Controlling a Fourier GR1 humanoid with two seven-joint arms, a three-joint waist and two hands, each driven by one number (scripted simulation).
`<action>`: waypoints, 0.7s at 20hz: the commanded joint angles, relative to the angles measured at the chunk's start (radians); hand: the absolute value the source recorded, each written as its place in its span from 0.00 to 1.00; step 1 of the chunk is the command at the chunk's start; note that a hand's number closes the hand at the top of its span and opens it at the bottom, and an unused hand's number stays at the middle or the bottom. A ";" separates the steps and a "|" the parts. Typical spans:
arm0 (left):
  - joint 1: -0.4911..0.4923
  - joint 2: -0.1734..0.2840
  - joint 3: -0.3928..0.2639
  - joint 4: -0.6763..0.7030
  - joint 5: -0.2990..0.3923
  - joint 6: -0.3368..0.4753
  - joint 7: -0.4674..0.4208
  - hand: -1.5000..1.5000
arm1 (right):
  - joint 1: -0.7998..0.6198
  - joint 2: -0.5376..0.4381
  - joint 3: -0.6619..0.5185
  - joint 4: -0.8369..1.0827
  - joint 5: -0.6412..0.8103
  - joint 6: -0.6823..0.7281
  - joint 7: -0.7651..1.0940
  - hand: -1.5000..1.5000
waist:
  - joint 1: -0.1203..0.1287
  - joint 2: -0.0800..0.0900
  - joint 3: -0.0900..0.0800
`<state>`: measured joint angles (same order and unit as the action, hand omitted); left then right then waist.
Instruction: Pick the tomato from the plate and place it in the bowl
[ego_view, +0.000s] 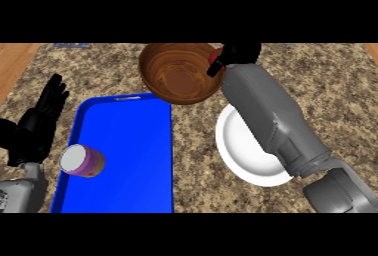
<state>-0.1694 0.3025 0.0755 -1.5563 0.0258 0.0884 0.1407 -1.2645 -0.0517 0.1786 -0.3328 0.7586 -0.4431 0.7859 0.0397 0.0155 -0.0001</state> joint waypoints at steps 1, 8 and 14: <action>0.000 -0.039 -0.028 -0.008 -0.019 0.019 0.002 0.50 | -0.010 -0.044 -0.080 0.035 -0.077 0.063 -0.152 0.00 | 0.003 0.002 0.001; 0.047 -0.022 -0.010 0.000 -0.020 0.006 -0.020 0.50 | 0.117 -0.026 -0.252 -0.184 -0.248 -0.217 -0.388 0.00 | -0.018 -0.008 0.003; 0.039 -0.013 0.030 0.018 -0.006 0.012 -0.025 0.50 | 0.233 -0.038 -0.390 -0.423 -0.439 -0.243 -0.592 0.00 | -0.047 -0.016 0.002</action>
<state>-0.1454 0.2950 0.0928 -1.5524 0.0191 0.0963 0.1380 -1.0926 -0.0630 -0.1307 -0.6302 0.4296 -0.6930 0.3129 0.0040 0.0025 0.0028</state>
